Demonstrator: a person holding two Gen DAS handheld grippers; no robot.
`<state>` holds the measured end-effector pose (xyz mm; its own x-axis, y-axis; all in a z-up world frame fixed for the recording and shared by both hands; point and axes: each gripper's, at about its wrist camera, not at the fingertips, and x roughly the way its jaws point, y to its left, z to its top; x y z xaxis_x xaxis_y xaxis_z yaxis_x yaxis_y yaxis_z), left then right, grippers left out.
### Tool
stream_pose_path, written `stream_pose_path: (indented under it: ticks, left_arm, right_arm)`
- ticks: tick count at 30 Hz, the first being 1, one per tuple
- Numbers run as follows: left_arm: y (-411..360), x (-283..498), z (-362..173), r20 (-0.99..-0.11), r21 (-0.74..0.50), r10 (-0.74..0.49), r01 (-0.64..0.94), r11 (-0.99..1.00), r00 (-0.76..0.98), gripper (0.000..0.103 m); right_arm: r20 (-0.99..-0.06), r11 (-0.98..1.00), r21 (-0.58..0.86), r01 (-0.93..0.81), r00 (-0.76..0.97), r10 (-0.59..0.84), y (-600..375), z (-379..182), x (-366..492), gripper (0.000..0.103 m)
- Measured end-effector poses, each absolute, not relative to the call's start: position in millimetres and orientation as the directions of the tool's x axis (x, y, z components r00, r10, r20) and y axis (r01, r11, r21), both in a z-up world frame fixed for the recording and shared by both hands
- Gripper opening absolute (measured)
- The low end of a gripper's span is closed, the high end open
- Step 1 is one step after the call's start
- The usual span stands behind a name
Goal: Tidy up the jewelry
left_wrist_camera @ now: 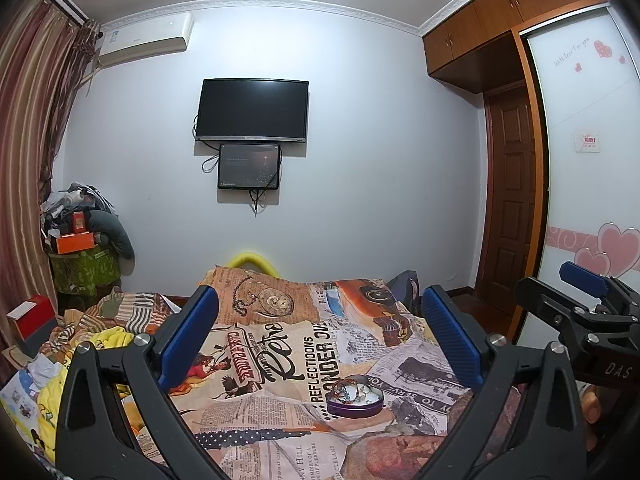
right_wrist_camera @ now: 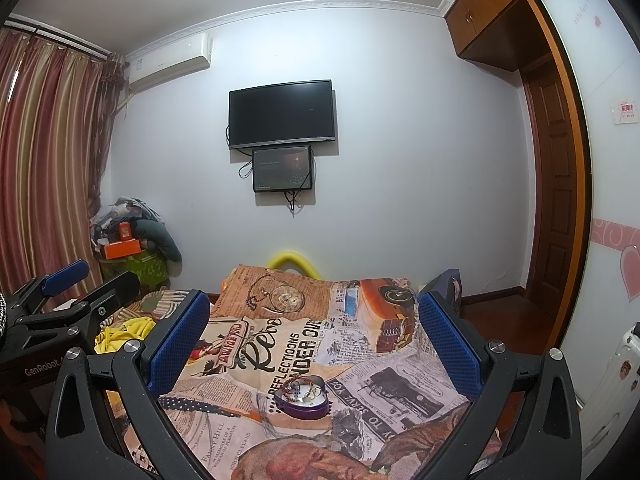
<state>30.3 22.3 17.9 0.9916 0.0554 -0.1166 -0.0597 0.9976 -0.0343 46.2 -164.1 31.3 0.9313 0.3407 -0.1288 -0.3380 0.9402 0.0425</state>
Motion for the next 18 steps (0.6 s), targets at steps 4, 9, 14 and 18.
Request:
stream_pose_path:
  ticks: [4, 9, 14, 18]
  left_arm:
    - [22.0, 30.4, 18.1, -0.115, -0.035, 0.058, -0.062, 0.997, 0.992, 0.102]
    - [22.0, 31.0, 18.6, -0.12, -0.042, 0.054, -0.06, 0.997, 0.991, 0.102]
    - [21.6, 31.8, 19.4, -0.125, -0.048, 0.054, -0.06, 0.997, 0.991, 0.102]
    - [21.6, 32.5, 19.9, -0.129, -0.046, 0.048, -0.054, 0.997, 0.99, 0.102]
  right_arm:
    - [-0.129, 0.94, 0.042, -0.337, 0.932, 0.34, -164.2, 31.6, 45.9, 0.103]
    - [-0.129, 0.941, 0.042, -0.337, 0.932, 0.34, -164.7, 30.9, 47.0, 0.103]
    - [-0.13, 0.941, 0.044, -0.336, 0.932, 0.339, -166.0, 30.9, 47.5, 0.103]
    - [-0.131, 0.941, 0.043, -0.334, 0.932, 0.337, -166.2, 30.9, 47.3, 0.103]
